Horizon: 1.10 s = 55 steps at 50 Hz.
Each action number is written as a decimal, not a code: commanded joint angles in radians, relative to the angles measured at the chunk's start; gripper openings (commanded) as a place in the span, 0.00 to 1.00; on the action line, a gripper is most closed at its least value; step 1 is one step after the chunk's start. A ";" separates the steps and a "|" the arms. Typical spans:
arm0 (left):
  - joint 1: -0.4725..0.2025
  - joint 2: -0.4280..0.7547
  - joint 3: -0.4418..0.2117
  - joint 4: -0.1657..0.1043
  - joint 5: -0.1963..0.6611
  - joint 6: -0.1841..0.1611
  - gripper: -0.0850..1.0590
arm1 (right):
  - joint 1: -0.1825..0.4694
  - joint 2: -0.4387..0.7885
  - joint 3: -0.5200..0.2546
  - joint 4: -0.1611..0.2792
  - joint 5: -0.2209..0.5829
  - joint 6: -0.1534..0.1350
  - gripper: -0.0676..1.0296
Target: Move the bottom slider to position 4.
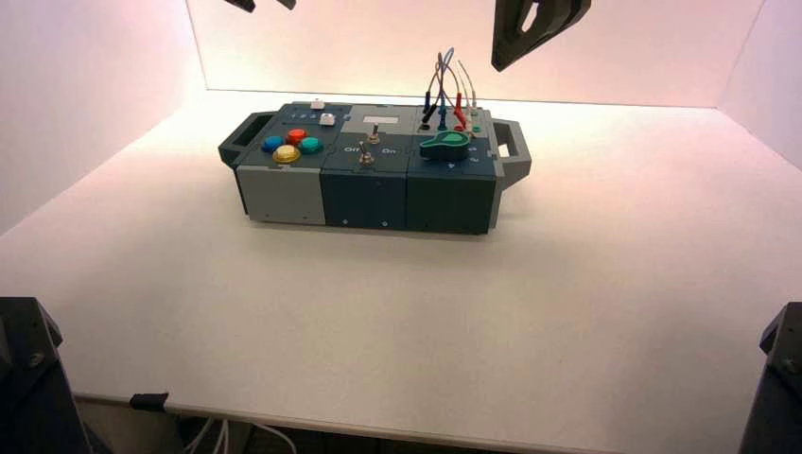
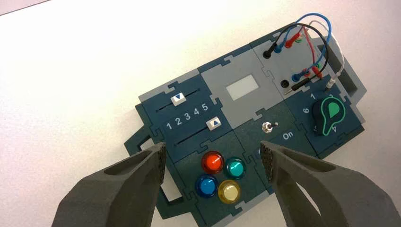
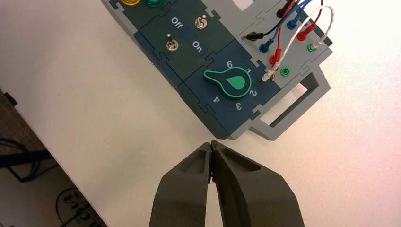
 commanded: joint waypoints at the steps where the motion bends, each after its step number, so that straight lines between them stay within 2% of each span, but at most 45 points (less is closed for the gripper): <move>1: -0.003 -0.032 -0.009 -0.005 -0.005 0.000 0.97 | 0.002 -0.020 -0.020 0.000 -0.002 0.000 0.04; 32: -0.003 -0.023 -0.009 -0.006 -0.011 0.002 0.97 | 0.002 -0.040 0.002 0.008 0.008 0.003 0.04; 39: -0.006 0.006 -0.009 -0.006 -0.017 0.000 0.95 | 0.002 -0.041 -0.011 0.011 0.034 0.015 0.04; 44: -0.015 0.023 -0.009 -0.006 -0.017 0.000 0.86 | 0.002 -0.041 -0.026 0.012 0.054 0.028 0.04; 47: -0.023 0.029 -0.009 -0.006 -0.012 0.000 0.74 | 0.000 -0.044 -0.034 0.014 0.058 0.040 0.04; 52: -0.035 0.035 -0.015 -0.006 0.006 0.000 0.58 | -0.011 -0.049 -0.043 0.015 0.058 0.074 0.04; 55: -0.041 0.034 -0.020 -0.005 0.020 -0.002 0.52 | -0.021 -0.049 -0.049 0.017 0.054 0.091 0.04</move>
